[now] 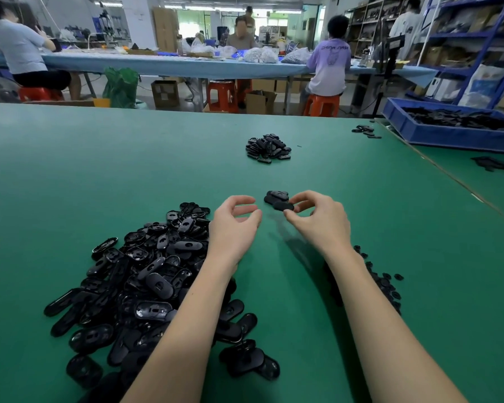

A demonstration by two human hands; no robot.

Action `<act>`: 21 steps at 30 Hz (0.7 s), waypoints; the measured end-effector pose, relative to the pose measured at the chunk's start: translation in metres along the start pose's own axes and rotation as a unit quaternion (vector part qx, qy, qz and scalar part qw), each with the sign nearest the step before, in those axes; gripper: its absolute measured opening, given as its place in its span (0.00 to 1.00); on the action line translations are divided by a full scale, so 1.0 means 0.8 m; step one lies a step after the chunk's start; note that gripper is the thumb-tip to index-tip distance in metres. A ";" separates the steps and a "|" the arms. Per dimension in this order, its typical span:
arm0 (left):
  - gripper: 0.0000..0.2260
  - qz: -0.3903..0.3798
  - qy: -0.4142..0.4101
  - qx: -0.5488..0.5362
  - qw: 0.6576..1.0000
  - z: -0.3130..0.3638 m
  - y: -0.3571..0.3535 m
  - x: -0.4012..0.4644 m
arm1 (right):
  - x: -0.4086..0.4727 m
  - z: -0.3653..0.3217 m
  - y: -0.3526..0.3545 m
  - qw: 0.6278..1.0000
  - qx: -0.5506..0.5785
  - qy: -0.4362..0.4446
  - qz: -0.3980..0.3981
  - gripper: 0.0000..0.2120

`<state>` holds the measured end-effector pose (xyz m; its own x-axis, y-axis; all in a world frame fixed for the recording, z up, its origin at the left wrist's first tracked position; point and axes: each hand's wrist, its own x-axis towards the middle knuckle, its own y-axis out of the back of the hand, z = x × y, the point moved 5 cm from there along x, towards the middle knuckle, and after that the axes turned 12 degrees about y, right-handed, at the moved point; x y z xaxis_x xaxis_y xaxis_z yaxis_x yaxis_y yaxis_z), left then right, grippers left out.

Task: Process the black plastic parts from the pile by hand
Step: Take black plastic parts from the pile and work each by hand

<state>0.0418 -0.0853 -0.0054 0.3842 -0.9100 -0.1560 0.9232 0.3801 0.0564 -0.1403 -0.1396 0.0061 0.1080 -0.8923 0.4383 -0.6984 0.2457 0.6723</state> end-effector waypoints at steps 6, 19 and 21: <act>0.11 0.004 0.000 -0.016 1.000 0.000 0.003 -0.001 | 0.045 0.010 -0.031 0.998 -0.010 -0.060 -0.021 0.07; 0.04 -0.019 -0.095 0.163 0.982 0.035 0.025 0.001 | -0.006 -0.018 -0.006 0.998 -0.003 -0.034 -0.048 0.03; 0.03 0.031 -0.148 0.278 0.949 0.042 0.038 0.000 | -0.022 -0.023 -0.011 0.996 -0.009 -0.029 -0.084 0.01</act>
<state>0.0704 -0.0793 0.0298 0.3467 -0.9269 0.1436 0.7292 0.3626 0.5803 -0.1229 -0.1190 0.0033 0.1817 -0.9416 0.2834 -0.6603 0.0967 0.7447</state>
